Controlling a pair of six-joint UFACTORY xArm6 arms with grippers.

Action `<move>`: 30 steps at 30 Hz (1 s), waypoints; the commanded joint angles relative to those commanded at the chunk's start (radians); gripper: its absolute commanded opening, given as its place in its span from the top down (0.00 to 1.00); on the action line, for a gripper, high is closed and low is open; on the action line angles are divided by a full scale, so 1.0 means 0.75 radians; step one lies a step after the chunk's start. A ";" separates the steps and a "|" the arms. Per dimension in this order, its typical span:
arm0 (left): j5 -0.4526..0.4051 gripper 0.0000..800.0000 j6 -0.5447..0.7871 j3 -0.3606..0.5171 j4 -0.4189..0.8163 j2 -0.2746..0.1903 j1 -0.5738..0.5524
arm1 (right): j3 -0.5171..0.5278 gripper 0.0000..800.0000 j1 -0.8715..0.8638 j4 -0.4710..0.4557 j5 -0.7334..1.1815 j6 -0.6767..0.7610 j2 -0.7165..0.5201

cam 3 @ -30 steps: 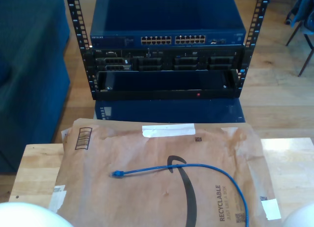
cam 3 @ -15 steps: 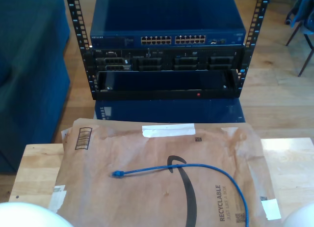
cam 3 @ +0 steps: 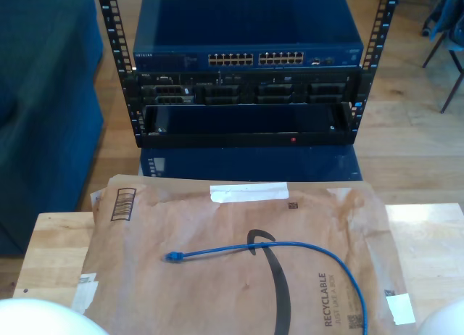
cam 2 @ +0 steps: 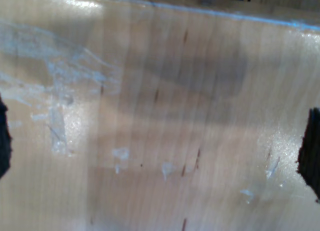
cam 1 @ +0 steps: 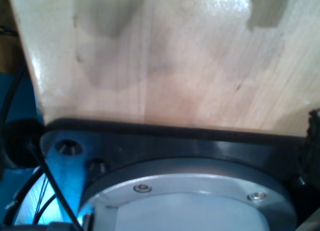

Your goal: Grab the cable and plug it in

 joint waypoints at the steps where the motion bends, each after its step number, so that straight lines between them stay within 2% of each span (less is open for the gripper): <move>1: 0.000 0.00 0.000 0.000 0.000 0.000 0.000 | 0.000 0.00 0.000 -0.002 0.000 0.000 0.000; 12: 0.000 0.00 -0.002 0.000 0.000 0.000 0.000 | -0.014 0.00 0.000 0.002 0.018 0.006 -0.004; 16: 0.041 0.00 -0.004 -0.055 0.006 -0.020 0.002 | -0.098 0.00 0.000 0.002 0.184 0.012 -0.010; 18: 0.158 0.00 -0.012 -0.106 0.006 -0.033 0.002 | -0.184 0.00 -0.002 0.002 0.317 0.025 -0.010; 22: 0.393 0.00 -0.076 -0.280 0.002 -0.045 -0.006 | -0.364 0.01 0.002 0.004 0.538 0.131 -0.006; 26: 0.477 0.00 -0.188 -0.403 0.002 -0.049 -0.106 | -0.477 0.01 0.033 0.008 0.575 0.317 -0.004; 30: 0.563 0.00 -0.385 -0.552 0.002 -0.049 -0.276 | -0.575 0.01 0.209 0.006 0.599 0.534 0.000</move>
